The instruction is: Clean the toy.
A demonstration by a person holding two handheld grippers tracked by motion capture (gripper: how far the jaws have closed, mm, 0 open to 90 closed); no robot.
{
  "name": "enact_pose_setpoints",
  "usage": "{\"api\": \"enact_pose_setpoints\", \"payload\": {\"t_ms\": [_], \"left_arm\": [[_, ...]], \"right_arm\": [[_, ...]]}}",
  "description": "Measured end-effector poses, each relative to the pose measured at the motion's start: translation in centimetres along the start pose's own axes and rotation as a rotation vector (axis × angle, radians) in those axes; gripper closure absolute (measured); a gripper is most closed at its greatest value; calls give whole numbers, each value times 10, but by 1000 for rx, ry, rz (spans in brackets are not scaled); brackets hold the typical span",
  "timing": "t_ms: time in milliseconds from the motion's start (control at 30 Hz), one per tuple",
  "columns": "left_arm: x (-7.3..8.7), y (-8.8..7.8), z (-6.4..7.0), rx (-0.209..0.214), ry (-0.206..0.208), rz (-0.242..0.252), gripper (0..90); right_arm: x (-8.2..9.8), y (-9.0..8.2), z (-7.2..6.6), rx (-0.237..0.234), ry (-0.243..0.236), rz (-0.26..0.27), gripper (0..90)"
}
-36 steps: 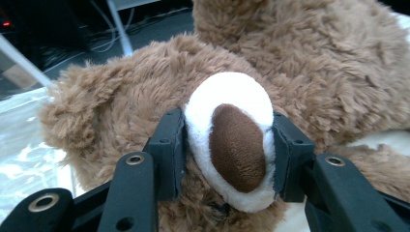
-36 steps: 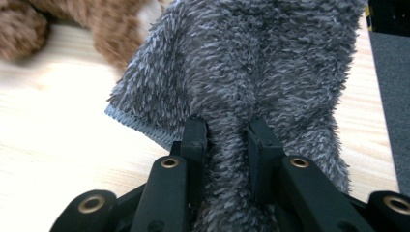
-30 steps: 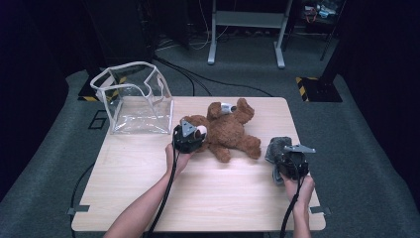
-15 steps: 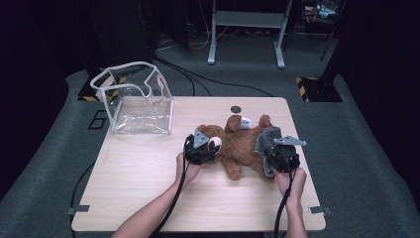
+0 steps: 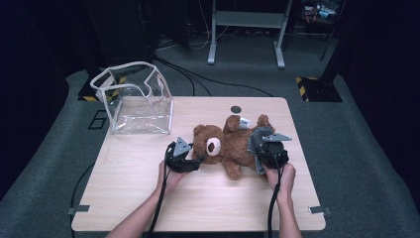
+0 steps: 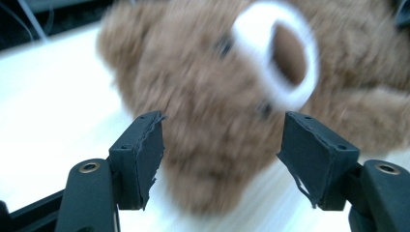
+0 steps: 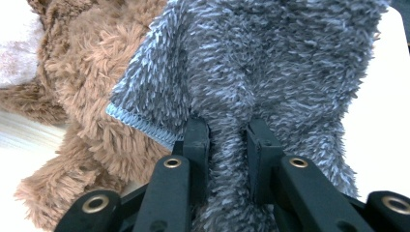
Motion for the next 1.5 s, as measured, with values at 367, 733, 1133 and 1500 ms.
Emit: {"api": "enact_pose_setpoints", "payload": {"t_ms": [367, 733, 1133, 1500], "left_arm": [[21, 18, -8, 11, 49, -105, 426], [22, 26, -9, 5, 70, -127, 750], [22, 27, -12, 27, 28, -138, 840], [23, 27, -14, 31, 15, -137, 841]], "right_arm": [[-8, -11, -28, -18, -65, 32, 737], [-40, -9, -76, -98, -136, 43, 736], [-84, 35, -120, -163, -170, -1, 732], [-62, 21, -140, -176, -249, -16, 735]]}}
Point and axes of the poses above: each handheld gripper's, and its own axes: y roughly forward along the jaws, x roughly out of its underside, z roughly to its right, the point moved 2 cm from there along y, roughly forward along the jaws
